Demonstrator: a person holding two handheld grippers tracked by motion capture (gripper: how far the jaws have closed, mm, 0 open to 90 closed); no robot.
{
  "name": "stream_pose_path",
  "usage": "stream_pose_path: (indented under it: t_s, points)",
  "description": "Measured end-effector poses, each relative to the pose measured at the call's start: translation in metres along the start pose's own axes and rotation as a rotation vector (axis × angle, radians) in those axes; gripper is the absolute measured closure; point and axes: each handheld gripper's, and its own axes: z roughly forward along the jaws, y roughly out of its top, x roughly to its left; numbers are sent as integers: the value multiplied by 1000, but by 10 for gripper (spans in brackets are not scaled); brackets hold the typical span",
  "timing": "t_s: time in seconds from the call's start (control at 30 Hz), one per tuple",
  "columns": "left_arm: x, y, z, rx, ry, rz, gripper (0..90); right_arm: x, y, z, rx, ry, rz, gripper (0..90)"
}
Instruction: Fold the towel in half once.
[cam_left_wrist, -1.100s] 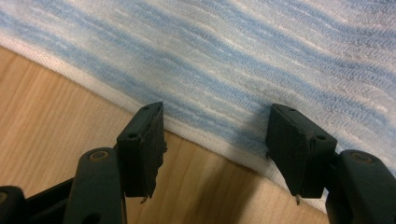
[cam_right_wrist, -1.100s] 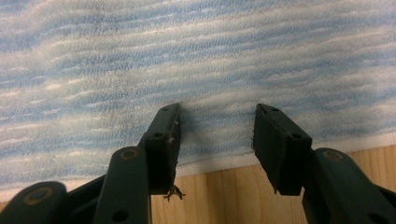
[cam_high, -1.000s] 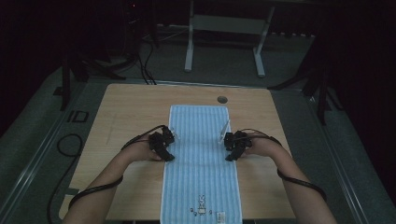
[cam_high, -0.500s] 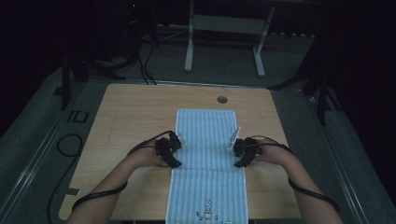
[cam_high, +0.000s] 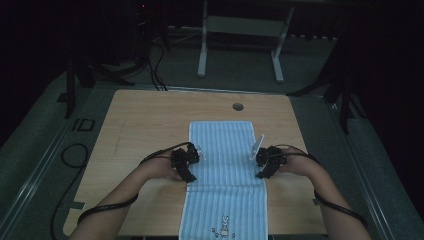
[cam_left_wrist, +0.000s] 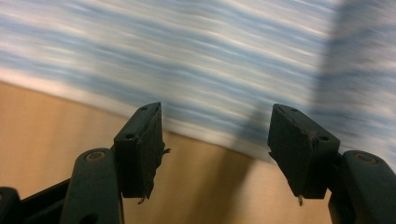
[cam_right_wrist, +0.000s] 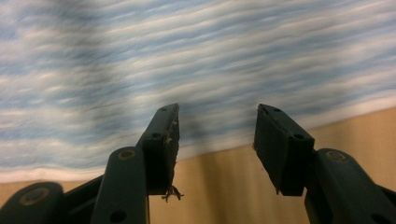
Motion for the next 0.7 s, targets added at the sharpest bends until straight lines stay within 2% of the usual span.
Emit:
stream_pose_path:
  t_s: [0.07, 0.13, 0.2, 0.3, 0.33, 0.37, 0.43, 0.53, 0.67, 0.7]
  points:
    - [11, 4, 0, -11, 17, -22, 361, -12, 4, 0, 1, 6, 19, 512]
    - [22, 8, 2, -15, 16, -39, 361, -23, 8, 2, 16, 18, 37, 519]
    - [30, 11, 5, -1, 19, -60, 361, -33, 13, 6, 33, 14, 40, 526]
    - [36, 15, 11, 14, 29, -65, 361, -45, 20, 12, 46, 6, 42, 527]
    - [36, 15, 11, 14, 29, -65, 361, -45, 20, 12, 46, 6, 42, 527]
    - [39, 17, 13, 20, 16, -69, 360, -52, 24, 12, 37, 9, 43, 528]
    - [41, 19, 17, 46, 20, -68, 360, -57, 26, 13, 54, 14, 53, 529]
    - [44, 21, 18, 53, -1, -67, 360, -61, 31, 14, 82, 18, 45, 530]
    - [45, 25, 19, 74, -14, -50, 363, -62, 37, 15, 125, 19, 18, 544]
    - [45, 25, 19, 72, -22, -40, 390, -60, 38, 15, 131, 15, 10, 568]
